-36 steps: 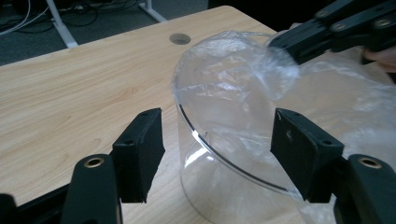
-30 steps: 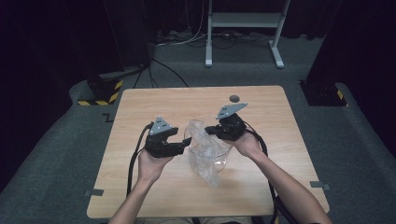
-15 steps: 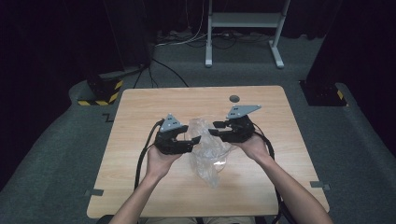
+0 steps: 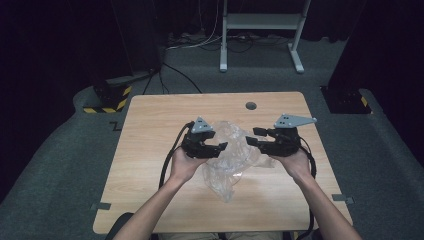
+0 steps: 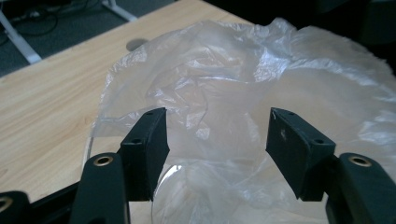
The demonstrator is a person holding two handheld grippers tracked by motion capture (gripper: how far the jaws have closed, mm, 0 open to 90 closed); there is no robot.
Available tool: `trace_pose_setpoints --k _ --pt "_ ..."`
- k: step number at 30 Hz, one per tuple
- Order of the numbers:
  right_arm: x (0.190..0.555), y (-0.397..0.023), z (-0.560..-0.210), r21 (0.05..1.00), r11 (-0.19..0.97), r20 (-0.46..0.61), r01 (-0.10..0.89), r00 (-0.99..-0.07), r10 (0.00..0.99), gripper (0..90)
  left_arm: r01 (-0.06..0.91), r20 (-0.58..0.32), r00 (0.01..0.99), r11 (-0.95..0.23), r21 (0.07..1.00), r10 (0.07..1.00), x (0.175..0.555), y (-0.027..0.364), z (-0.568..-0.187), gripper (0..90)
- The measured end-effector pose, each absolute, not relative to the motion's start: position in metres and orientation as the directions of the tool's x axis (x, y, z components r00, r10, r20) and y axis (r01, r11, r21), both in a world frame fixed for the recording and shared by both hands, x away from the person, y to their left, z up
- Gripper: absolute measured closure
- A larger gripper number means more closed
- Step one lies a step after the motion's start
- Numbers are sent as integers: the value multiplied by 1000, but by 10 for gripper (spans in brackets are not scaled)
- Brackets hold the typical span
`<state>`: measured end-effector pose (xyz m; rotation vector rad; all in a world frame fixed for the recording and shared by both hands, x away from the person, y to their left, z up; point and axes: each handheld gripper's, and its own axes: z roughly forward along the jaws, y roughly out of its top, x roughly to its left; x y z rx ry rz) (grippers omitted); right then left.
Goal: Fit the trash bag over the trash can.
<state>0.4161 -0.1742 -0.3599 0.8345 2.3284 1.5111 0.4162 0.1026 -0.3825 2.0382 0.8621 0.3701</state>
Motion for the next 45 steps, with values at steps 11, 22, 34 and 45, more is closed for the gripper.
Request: trace_pose_setpoints --k 11,22,34,45 --pt "414 -200 -379 850 320 141 419 -765 628 586 496 -69 712 -432 753 698 427 89 -387 393" --pt "431 -203 -385 840 298 165 453 -737 655 552 497 -93 718 -415 762 690 420 98 -386 394" --pt "439 -177 -375 868 321 147 379 -814 562 899 428 -92 709 -323 844 699 399 120 -373 366" --pt "453 -122 -376 841 424 92 337 -861 501 898 399 -119 699 -246 883 706 367 143 -361 342"
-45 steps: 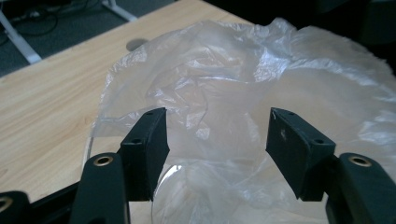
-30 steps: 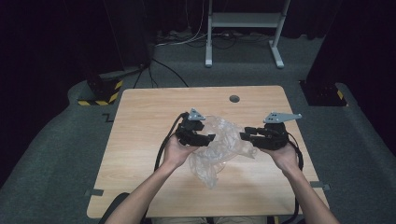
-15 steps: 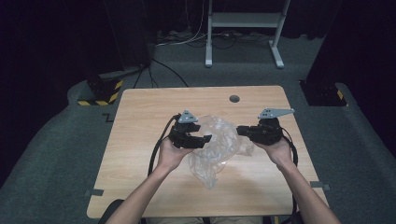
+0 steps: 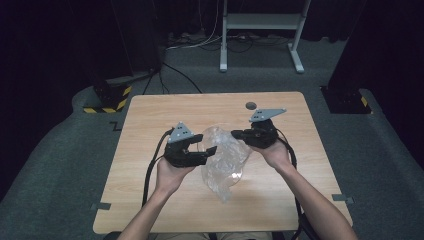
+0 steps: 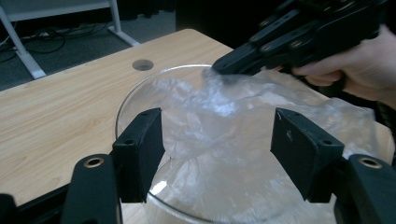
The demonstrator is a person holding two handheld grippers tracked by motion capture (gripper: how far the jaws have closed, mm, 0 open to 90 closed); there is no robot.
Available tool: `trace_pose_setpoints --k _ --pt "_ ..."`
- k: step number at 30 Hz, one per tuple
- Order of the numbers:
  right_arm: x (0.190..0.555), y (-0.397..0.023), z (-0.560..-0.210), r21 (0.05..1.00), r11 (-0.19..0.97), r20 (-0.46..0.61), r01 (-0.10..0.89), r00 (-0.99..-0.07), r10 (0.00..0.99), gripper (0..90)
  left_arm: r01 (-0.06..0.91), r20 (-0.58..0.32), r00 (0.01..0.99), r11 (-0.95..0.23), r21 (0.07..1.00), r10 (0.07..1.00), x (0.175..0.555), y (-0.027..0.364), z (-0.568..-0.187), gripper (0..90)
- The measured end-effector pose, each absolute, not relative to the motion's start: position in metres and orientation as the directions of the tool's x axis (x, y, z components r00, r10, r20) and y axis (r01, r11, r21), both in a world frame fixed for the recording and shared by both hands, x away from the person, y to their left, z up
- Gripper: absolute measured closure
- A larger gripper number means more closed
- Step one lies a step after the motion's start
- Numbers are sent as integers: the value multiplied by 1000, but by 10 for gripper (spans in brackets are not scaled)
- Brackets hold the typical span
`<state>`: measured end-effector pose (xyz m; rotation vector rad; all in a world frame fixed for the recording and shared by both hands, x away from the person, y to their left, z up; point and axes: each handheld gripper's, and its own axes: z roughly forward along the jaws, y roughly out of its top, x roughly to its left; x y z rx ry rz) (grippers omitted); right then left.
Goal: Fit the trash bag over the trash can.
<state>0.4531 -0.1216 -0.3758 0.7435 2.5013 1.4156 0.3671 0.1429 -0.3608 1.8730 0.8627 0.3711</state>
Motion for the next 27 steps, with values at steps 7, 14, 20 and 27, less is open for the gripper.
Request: trace_pose_setpoints --k 7,14,20,27 --pt "459 -94 -383 806 497 58 320 -880 472 898 403 -109 684 -249 881 722 356 150 -361 337" --pt "456 -79 -384 804 516 48 295 -897 438 897 400 -102 695 -266 877 711 354 145 -363 340" --pt "449 -81 -378 821 496 51 283 -901 431 896 411 -89 715 -315 855 694 360 132 -370 382" --pt "440 -93 -376 837 467 54 287 -891 451 814 420 -94 749 -361 833 656 375 123 -375 687"
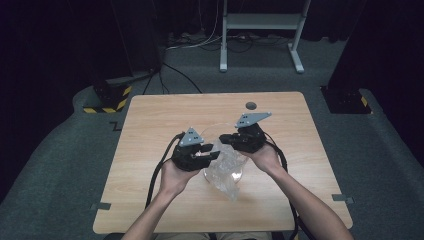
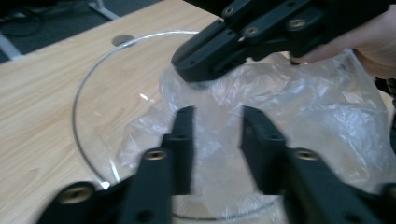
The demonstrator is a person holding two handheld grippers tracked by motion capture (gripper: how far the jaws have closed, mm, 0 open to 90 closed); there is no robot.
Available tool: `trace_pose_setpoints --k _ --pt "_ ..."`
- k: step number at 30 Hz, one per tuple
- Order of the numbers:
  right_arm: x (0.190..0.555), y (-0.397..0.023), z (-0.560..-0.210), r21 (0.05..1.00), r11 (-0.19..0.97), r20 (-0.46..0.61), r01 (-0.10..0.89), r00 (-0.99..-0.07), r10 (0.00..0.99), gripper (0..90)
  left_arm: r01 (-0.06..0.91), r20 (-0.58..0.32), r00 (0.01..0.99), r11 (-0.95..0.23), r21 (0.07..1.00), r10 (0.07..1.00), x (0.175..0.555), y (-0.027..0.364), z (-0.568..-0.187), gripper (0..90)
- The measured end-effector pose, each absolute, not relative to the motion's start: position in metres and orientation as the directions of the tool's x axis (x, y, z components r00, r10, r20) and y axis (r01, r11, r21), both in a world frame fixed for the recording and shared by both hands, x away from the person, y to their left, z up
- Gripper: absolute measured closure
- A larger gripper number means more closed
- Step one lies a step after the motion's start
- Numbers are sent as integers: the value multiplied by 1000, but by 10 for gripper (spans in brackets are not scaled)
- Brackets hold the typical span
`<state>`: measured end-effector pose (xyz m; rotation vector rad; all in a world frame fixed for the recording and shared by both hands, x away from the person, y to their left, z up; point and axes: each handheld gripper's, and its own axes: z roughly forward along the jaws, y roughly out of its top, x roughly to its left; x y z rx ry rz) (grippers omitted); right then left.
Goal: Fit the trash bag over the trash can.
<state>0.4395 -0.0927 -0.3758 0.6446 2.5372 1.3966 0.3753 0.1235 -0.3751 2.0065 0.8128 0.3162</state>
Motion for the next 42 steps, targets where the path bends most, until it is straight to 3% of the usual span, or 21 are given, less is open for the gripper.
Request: trace_pose_setpoints --k 1,2,3,5,10,21,32,35,39,42 --pt "440 -93 -376 837 467 54 287 -891 451 814 420 -94 749 -361 833 656 375 123 -375 737" --pt "436 -100 -375 850 438 61 292 -881 469 716 416 -92 753 -363 834 652 380 124 -376 784" --pt "436 -100 -375 850 438 61 292 -881 469 716 416 -92 753 -363 834 652 380 124 -376 815" --pt "433 -113 -370 866 400 66 301 -860 506 629 425 -100 743 -351 834 662 389 128 -377 872" --pt "425 -141 -364 891 321 94 322 -822 562 566 445 -128 730 -325 835 672 405 135 -381 900" --pt "407 -174 -365 896 300 91 328 -796 598 548 452 -145 711 -290 843 688 427 142 -385 900" --pt "400 -158 -369 890 342 58 303 -817 574 577 459 -157 711 -283 842 686 432 140 -385 899" --pt "400 -152 -370 887 351 55 299 -824 564 569 452 -175 719 -261 853 672 428 138 -382 818" --pt "404 -135 -371 883 367 52 292 -838 543 552 434 -163 706 -239 869 689 417 139 -376 553" --pt "407 -129 -371 882 370 54 292 -843 535 541 434 -170 702 -226 872 692 412 142 -374 479"
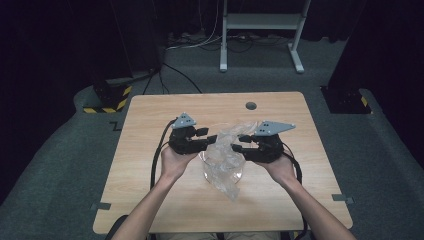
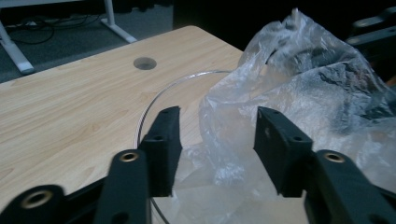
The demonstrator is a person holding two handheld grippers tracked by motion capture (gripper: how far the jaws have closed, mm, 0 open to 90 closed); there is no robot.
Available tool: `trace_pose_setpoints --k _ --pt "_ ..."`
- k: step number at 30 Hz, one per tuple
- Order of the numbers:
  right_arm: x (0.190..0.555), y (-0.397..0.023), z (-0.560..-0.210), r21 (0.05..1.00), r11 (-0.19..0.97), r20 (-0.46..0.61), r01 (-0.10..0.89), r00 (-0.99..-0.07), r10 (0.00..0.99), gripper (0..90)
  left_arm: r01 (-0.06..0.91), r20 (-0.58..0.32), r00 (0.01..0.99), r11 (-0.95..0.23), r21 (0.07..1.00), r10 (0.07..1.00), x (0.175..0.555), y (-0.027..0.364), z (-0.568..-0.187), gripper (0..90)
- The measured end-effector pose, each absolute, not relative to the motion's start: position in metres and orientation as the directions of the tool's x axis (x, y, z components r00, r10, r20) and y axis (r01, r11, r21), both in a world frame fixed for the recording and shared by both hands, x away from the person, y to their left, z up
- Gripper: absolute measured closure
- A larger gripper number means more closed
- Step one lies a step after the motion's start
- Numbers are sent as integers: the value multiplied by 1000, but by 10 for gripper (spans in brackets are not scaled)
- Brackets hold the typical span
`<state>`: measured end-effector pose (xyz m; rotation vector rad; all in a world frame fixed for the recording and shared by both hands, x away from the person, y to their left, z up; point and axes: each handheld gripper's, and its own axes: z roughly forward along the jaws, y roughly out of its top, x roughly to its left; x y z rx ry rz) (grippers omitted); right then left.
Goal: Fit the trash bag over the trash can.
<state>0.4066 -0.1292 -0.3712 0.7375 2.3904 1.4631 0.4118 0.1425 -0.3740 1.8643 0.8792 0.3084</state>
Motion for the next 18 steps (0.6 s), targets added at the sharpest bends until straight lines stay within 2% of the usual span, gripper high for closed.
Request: trace_pose_setpoints --k 3,4,10,15,18 --pt "412 -116 -372 879 380 55 289 -851 522 534 419 -152 699 -228 879 699 401 145 -369 435" --pt "414 -112 -372 878 382 53 286 -854 518 534 382 -123 718 -240 893 685 390 142 -363 433" --pt "422 -92 -373 871 403 54 282 -869 492 529 339 -109 764 -251 907 636 367 136 -354 421" --pt "425 -79 -375 863 423 52 275 -883 467 529 368 -144 758 -234 900 637 365 138 -357 427" --pt "425 -71 -377 859 437 52 268 -894 445 529 415 -188 725 -202 887 662 369 146 -362 478"
